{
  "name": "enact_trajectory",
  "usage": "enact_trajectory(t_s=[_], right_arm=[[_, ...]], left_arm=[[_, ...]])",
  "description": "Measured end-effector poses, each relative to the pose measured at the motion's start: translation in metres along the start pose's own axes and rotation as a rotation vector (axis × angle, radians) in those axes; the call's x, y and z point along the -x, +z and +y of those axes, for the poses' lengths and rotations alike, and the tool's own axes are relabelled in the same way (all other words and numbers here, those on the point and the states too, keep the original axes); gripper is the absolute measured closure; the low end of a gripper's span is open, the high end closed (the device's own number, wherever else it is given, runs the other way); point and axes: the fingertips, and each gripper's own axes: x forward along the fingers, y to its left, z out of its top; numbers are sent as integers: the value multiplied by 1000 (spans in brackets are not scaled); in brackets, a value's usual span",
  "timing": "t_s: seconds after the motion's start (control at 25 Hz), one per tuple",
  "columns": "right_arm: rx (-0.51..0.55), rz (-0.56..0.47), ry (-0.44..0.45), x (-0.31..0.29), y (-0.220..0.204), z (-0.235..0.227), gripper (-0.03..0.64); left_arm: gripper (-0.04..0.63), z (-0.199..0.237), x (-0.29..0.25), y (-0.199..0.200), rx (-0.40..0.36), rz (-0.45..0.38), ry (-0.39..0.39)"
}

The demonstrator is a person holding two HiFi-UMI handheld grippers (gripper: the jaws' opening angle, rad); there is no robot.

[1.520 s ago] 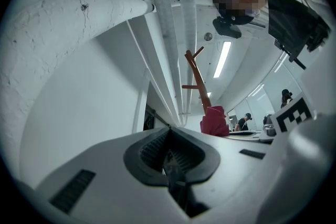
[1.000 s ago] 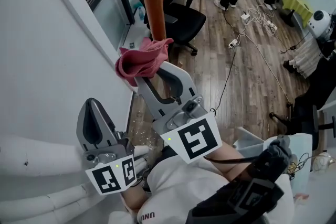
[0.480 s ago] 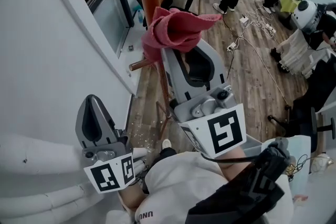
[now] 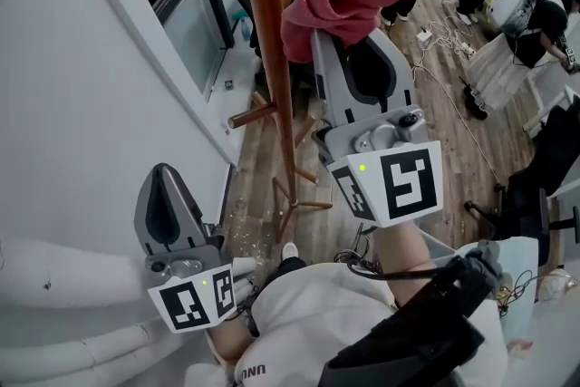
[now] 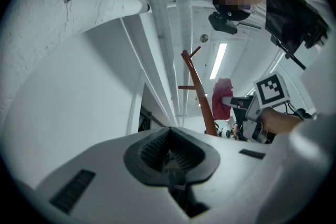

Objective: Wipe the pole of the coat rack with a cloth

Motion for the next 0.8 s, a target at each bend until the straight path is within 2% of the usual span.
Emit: enact_trajectory(t_s=[0.8], right_arm=[[92,48,-4,-31,-22,-11,543]], left_arm=[[580,12,-11,-13,26,12,15]])
